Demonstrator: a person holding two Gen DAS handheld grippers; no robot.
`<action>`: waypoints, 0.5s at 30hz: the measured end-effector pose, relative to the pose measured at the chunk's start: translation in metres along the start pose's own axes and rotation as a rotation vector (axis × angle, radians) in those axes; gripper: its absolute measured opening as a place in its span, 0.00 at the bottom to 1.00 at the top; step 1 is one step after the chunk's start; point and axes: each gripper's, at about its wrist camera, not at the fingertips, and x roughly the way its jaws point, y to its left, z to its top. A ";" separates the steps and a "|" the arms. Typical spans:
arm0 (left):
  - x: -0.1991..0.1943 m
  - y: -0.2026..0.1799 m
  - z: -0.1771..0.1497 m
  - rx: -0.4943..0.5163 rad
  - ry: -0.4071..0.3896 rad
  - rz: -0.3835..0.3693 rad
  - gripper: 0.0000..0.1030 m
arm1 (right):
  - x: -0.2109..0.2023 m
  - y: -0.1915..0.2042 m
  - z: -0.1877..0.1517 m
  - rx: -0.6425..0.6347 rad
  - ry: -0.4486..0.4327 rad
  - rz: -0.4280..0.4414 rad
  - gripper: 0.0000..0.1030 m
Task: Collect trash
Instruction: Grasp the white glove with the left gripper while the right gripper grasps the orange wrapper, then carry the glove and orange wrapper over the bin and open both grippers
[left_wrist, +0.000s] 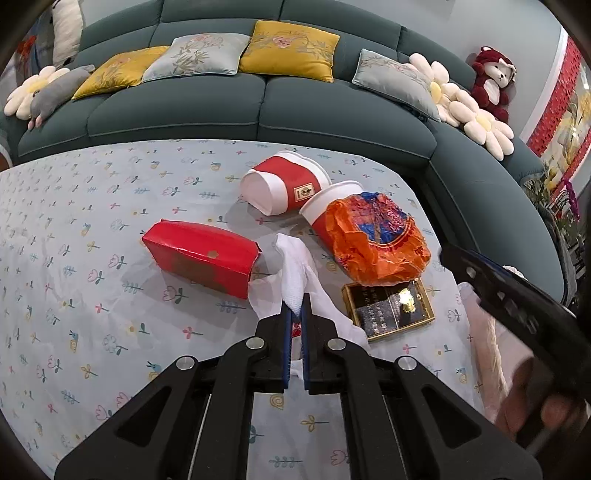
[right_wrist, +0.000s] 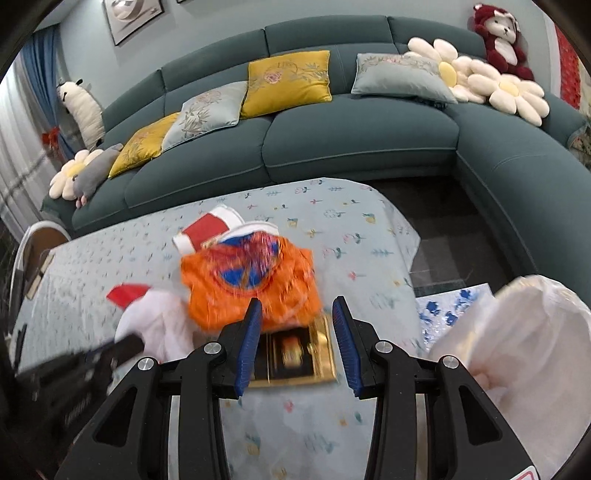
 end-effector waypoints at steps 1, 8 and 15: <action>0.000 0.001 0.000 -0.002 0.000 -0.001 0.04 | 0.005 0.000 0.002 0.002 0.009 0.002 0.38; 0.006 0.002 -0.002 -0.015 0.011 -0.022 0.04 | 0.039 0.005 0.002 0.000 0.076 0.013 0.37; 0.006 0.002 -0.004 -0.007 0.014 -0.024 0.04 | 0.040 0.012 -0.003 -0.015 0.076 0.057 0.14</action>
